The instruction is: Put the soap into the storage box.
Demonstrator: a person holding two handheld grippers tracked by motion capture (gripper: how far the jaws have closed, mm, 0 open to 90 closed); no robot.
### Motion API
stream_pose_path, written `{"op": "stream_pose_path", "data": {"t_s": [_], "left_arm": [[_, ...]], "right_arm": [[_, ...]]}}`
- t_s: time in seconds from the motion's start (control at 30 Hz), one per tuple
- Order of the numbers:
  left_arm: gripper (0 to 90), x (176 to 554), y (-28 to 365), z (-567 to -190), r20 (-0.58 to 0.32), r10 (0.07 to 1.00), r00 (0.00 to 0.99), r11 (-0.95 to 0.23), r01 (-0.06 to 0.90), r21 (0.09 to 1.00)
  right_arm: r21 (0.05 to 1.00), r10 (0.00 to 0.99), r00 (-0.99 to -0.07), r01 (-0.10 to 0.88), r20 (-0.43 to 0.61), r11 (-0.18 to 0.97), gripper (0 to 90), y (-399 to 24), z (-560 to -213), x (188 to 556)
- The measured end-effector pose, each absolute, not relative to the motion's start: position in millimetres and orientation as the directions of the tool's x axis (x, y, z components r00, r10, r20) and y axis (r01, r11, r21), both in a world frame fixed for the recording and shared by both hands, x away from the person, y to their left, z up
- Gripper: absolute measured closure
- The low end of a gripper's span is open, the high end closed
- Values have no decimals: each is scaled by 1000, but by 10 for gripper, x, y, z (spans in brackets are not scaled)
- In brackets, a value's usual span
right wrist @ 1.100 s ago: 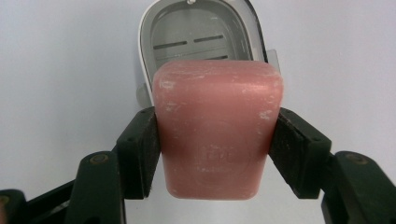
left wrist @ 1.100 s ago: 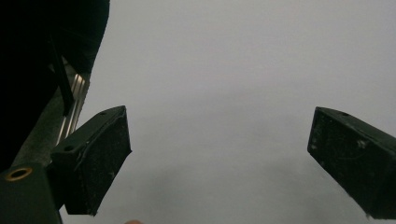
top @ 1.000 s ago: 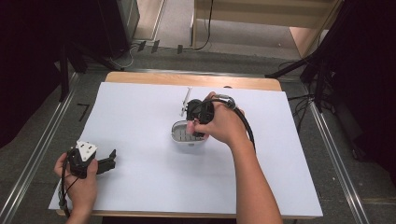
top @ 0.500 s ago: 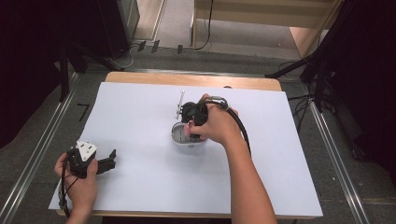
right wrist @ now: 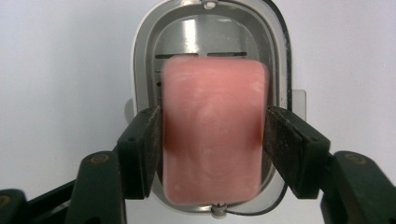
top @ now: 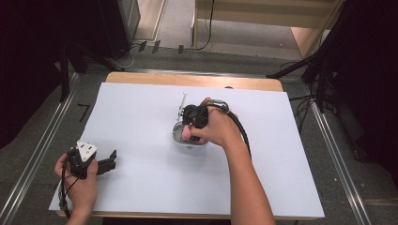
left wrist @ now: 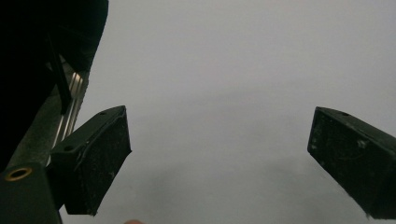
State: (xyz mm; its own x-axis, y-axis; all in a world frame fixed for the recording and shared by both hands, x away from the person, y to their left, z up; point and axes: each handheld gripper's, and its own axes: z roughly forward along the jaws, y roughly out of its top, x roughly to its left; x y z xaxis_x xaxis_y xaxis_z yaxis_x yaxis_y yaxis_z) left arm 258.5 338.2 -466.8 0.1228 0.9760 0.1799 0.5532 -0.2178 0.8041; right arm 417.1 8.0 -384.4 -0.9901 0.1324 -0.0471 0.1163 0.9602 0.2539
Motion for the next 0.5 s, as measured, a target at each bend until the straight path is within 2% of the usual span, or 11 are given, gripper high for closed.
{"op": "stream_pose_path", "data": {"t_s": [0.23,0.5], "left_arm": [[65,2586,3381,-4669,180,976,123,-218,554,803],[65,2585,3384,-4667,180,976,124,-218,556,802]], "right_arm": [[319,158,-986,135,-49,938,380,-30,-3800,4162],[388,222,-974,187,-46,902,332,-210,-3726,4094]]}}
